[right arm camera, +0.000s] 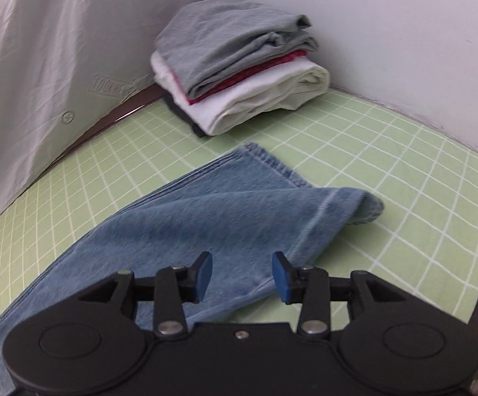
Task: Fold clothes
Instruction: 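Release the leg with the right tool while the left tool grasps the waistband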
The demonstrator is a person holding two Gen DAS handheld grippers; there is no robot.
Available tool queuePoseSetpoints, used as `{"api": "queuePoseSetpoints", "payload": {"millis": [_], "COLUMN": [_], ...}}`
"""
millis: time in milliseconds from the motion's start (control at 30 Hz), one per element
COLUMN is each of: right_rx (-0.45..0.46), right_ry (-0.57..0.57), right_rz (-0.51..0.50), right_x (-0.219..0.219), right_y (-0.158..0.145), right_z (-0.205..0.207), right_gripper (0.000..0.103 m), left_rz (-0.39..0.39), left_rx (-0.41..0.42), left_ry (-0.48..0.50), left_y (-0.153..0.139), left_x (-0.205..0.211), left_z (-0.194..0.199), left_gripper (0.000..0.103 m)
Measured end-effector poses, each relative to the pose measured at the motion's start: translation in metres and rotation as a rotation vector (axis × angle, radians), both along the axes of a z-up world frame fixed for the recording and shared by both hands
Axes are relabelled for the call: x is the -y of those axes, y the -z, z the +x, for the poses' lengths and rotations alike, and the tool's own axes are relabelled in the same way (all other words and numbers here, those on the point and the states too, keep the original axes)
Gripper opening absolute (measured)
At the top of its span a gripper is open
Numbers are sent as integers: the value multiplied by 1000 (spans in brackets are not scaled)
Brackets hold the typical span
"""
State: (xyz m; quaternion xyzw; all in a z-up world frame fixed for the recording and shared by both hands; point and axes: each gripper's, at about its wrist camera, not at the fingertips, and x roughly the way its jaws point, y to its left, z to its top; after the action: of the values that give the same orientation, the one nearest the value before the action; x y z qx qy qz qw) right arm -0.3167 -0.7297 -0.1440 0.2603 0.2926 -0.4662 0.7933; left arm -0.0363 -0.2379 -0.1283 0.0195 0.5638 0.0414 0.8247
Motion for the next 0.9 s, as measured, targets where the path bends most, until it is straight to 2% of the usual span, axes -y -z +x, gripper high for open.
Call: {"api": "queuePoseSetpoints", "payload": {"millis": [133,233,367,433,500,633,800,900], "right_rx": [-40,-77,-113,-140,-174,-232,-275,-240], "right_ry": [-193,-334,-441,-442,-453,-505,-519,-464], "right_rz": [-18,-3,21,67,80,82,102,138], "right_x": [-24,-40,-65,-78,-95,-137,-169,-173], "right_y": [-1,3,13,19,23,25,24,25], "right_z": [42,80,118,127,130,121,86,67], "right_gripper": [63,78,82,82,82,88,88,93], "left_rz": [-40,-64,-46,-78,-131,-212,-325,-411], "left_rx": [-19,-10,-1,10,28,58,61,59], "left_ry": [-57,-57,-36,-43,-69,-133,-238,-323], "left_y": [6,5,1,-3,-10,-16,-8,1], "left_x": [-28,-38,-46,-54,-70,-98,-125,-134], "left_z": [-14,-23,-32,-36,-38,-29,-6,6], "left_gripper": [103,103,103,103,103,103,103,103]}}
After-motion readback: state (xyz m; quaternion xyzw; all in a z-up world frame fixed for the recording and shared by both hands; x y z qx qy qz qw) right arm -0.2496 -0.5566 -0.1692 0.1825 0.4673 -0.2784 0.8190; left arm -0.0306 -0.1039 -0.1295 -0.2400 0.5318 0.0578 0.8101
